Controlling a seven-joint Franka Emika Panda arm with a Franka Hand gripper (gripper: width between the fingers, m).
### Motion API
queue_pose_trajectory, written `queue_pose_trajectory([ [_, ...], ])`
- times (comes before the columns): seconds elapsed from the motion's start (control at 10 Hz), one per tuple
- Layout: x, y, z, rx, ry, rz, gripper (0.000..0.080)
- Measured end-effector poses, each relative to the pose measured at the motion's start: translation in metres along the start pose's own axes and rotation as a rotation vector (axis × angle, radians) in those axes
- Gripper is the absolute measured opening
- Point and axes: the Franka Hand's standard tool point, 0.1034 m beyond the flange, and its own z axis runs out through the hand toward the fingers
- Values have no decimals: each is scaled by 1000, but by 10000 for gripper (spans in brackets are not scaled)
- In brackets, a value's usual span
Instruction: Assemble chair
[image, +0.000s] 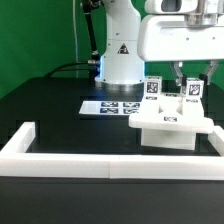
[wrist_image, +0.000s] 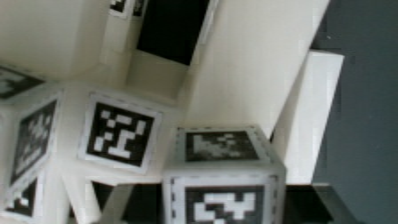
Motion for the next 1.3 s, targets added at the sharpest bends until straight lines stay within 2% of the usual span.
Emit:
queue_pose_trajectory([
  [1.3,1,-1,0,6,-1,927,284],
])
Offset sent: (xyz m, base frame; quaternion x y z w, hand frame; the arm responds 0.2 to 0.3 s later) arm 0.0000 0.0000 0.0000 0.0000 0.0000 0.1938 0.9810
